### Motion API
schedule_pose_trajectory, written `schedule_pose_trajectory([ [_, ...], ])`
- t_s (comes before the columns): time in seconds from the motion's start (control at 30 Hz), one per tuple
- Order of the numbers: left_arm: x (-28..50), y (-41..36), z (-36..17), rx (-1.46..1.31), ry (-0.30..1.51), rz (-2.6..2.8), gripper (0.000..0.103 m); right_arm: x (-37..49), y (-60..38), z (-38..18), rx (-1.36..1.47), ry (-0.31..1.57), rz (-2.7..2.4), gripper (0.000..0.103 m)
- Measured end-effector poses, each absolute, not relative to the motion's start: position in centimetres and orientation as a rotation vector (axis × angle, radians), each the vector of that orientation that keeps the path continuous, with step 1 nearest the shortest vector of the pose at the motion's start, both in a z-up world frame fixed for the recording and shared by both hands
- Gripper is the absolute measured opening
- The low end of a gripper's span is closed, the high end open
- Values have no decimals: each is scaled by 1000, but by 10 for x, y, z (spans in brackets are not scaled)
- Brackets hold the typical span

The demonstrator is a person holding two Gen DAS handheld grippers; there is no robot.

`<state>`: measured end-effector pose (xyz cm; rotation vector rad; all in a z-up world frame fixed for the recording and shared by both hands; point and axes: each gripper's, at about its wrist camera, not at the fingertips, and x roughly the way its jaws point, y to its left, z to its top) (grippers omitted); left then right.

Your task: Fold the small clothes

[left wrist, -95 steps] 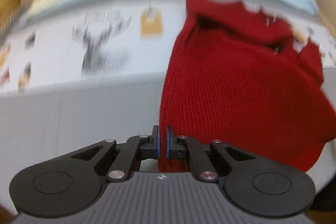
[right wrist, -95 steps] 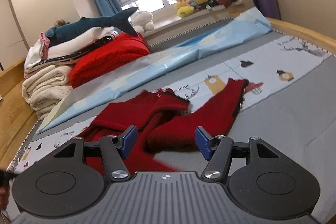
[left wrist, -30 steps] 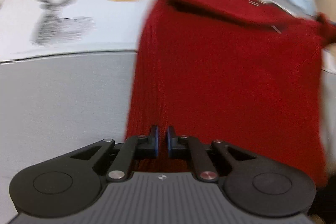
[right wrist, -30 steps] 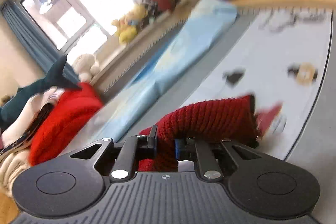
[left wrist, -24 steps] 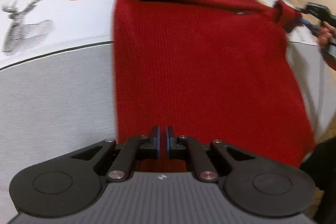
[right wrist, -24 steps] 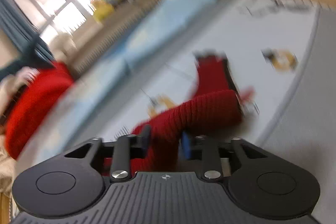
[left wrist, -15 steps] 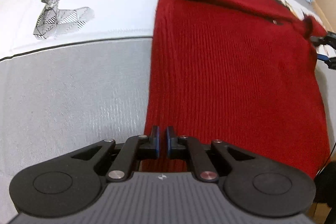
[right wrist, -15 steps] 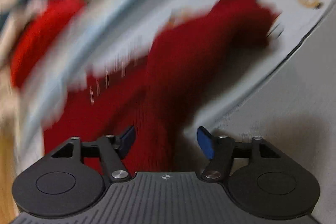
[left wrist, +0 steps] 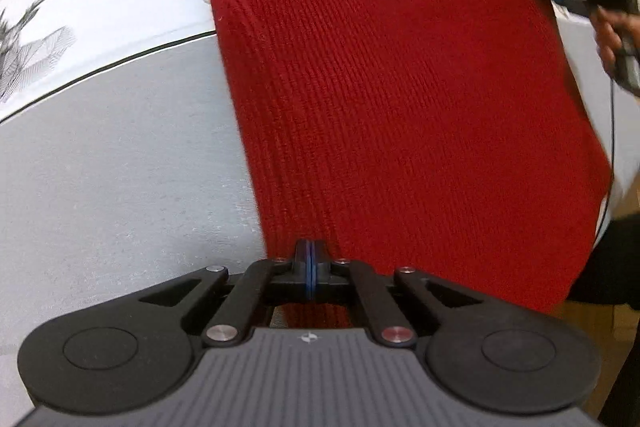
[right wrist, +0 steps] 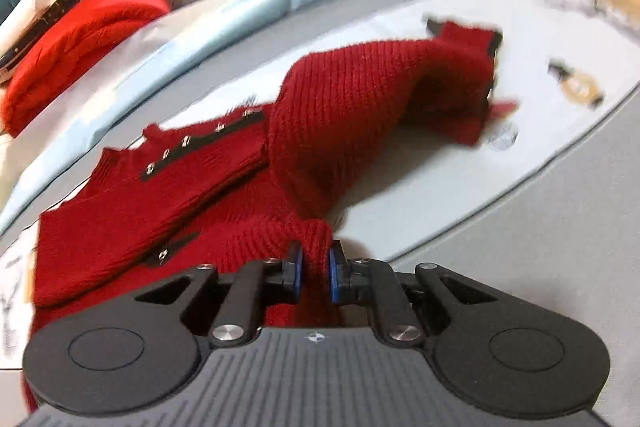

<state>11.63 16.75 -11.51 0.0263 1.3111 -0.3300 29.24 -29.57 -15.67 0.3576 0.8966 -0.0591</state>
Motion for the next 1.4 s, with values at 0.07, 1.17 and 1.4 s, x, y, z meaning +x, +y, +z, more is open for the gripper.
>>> schedule_pose_trajectory([
  [0.07,119,173,-114,5,1322,-302,0,295,-295,-161,343,904,-70,23],
  [1.17,126,171,-85,15,1293,-242,57,234,-313,-174,126,1153,134,57],
  [1.4,116,156,-124,247,1436,-289,15,222,-314,-174,34,1213,240,57],
])
